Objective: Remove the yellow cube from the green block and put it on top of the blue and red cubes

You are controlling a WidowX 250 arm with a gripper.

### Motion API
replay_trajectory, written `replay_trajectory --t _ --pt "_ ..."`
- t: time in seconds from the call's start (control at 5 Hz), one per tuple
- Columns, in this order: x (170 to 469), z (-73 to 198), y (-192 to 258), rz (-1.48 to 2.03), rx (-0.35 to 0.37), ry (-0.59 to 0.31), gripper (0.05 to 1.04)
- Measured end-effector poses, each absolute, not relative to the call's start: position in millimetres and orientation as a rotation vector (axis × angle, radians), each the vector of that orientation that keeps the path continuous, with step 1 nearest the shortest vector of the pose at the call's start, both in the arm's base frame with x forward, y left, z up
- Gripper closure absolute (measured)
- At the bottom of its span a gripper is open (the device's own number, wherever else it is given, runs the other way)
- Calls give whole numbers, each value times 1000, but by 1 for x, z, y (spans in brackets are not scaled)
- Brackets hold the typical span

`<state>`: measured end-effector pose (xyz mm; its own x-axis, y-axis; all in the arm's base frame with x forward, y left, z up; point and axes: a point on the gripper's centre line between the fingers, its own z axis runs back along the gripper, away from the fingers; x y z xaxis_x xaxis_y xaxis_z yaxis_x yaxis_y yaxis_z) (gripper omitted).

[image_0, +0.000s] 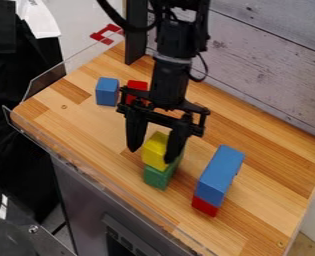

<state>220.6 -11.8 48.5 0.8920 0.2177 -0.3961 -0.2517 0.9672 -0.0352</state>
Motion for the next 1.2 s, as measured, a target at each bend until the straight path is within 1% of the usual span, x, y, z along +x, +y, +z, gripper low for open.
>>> replay_trajectory --t 0.2,0.4,0.6,0.8,1.0,1.2 --pt "218 57 -5 287 -127 349 546" --pt "224 87 9 328 -142 262 546" --pt "245 121 33 396 -154 168 546" --pt "267 143 69 497 -170 95 546" --pt "278 127 91 546 -168 139 546" --pt "281 117 99 553 -164 170 546"
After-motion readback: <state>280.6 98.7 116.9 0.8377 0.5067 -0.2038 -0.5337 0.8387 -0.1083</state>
